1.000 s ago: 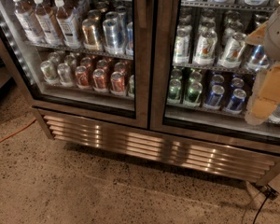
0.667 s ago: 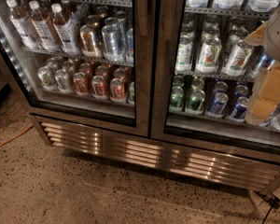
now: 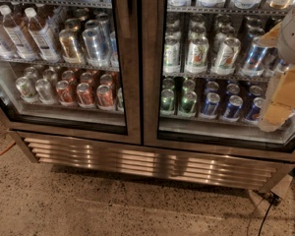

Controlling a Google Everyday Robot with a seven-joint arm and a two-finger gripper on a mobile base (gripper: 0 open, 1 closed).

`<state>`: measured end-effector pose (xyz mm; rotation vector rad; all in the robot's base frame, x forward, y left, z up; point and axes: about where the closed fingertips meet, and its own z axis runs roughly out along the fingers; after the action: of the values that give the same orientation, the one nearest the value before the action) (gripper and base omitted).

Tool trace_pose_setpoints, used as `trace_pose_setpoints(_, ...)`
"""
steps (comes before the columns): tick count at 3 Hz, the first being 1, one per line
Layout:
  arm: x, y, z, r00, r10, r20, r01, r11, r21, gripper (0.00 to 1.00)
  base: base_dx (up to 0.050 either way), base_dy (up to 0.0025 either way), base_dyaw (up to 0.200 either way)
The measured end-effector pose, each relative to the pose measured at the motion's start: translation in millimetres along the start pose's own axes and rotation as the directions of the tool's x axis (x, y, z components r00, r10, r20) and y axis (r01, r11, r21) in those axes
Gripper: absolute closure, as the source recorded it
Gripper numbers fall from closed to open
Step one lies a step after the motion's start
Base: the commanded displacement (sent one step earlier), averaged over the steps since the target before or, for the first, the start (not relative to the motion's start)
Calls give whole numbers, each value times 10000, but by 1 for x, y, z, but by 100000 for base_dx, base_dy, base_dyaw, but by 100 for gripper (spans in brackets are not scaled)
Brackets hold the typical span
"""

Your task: Open left fridge door

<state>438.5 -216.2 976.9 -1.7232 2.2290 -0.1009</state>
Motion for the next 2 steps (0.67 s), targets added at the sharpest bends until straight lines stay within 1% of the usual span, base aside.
trace_pose_setpoints(1, -4, 0, 18, 10000, -78, 18, 79, 9983, -578, 0, 0, 0, 0)
trace_pose_setpoints(2, -7, 0, 32, 9999, -113, 85, 121, 9949, -1001, 0, 0, 0, 0)
